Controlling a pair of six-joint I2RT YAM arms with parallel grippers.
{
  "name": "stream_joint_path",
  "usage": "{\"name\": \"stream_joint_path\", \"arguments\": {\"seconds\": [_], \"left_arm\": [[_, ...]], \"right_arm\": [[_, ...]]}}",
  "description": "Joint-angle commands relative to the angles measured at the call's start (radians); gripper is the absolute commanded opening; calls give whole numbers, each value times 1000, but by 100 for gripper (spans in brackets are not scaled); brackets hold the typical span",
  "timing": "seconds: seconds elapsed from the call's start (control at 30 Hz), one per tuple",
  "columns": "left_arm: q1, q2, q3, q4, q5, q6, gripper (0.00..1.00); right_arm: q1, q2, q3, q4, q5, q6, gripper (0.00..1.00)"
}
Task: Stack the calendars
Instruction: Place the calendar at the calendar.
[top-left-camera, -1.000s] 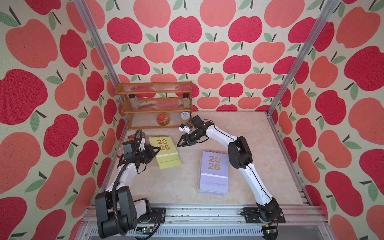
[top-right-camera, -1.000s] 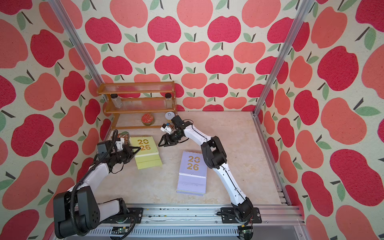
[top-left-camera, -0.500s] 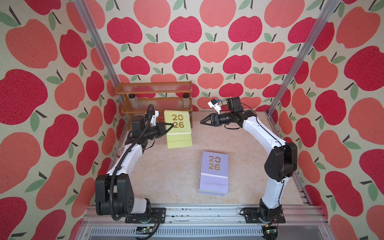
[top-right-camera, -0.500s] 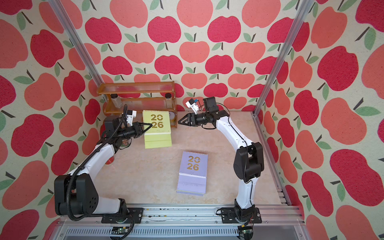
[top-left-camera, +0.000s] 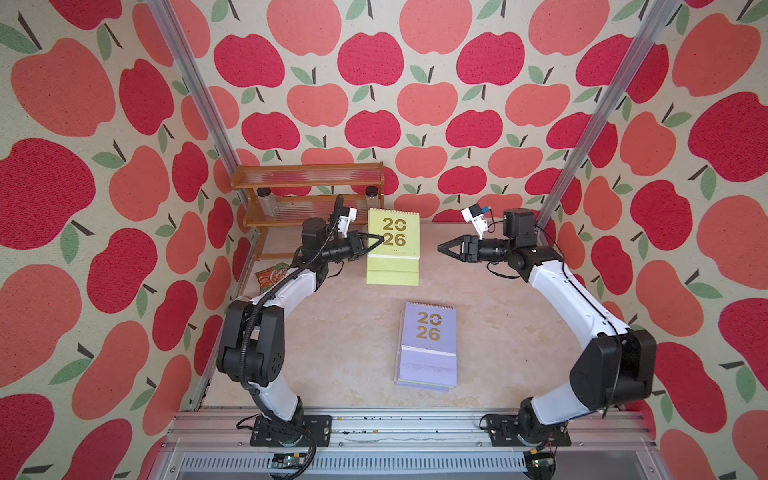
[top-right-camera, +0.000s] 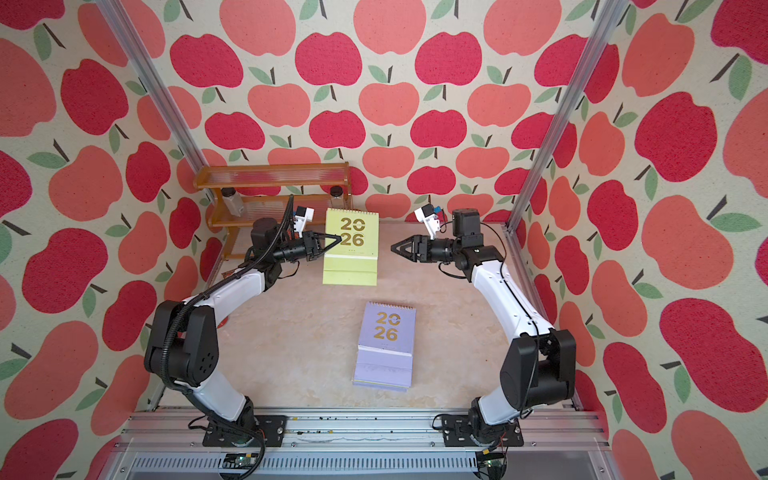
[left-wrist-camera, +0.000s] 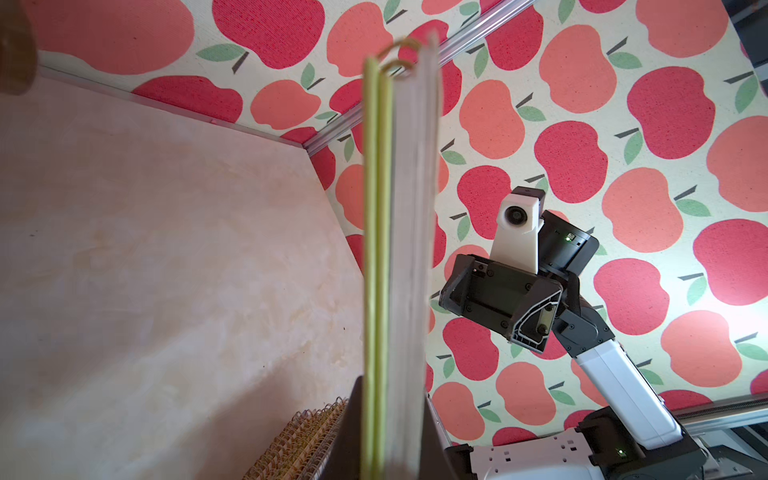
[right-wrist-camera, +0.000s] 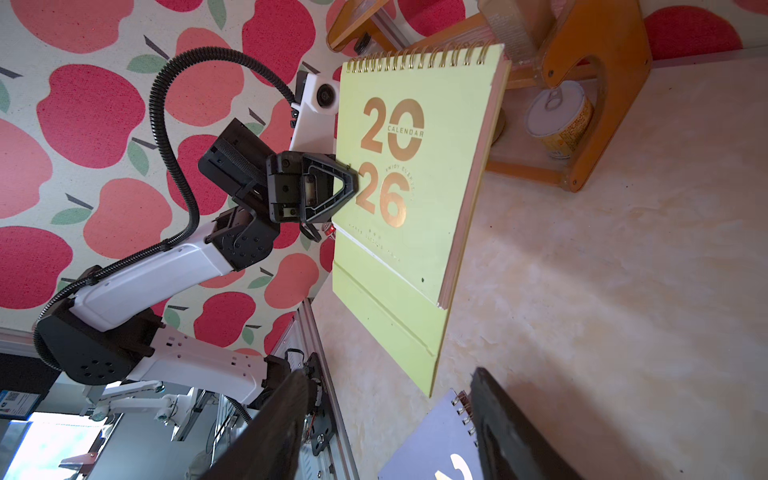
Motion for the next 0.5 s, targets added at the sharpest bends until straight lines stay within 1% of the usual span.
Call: {"name": "stream_joint_path", "arguments": {"seconds": [0.0,0.23,0.47], "left_arm": [[-43,13,80,179,67,-80,0],[-133,70,156,206,124,-101,0],[-157,100,172,213,147,-107,0]], "right_arm": [[-24,-30,-37,50,3,18,65],[-44,-62,-80,71,12,-4,65],[-61,-78,-94,86,-8,-29,65]]}}
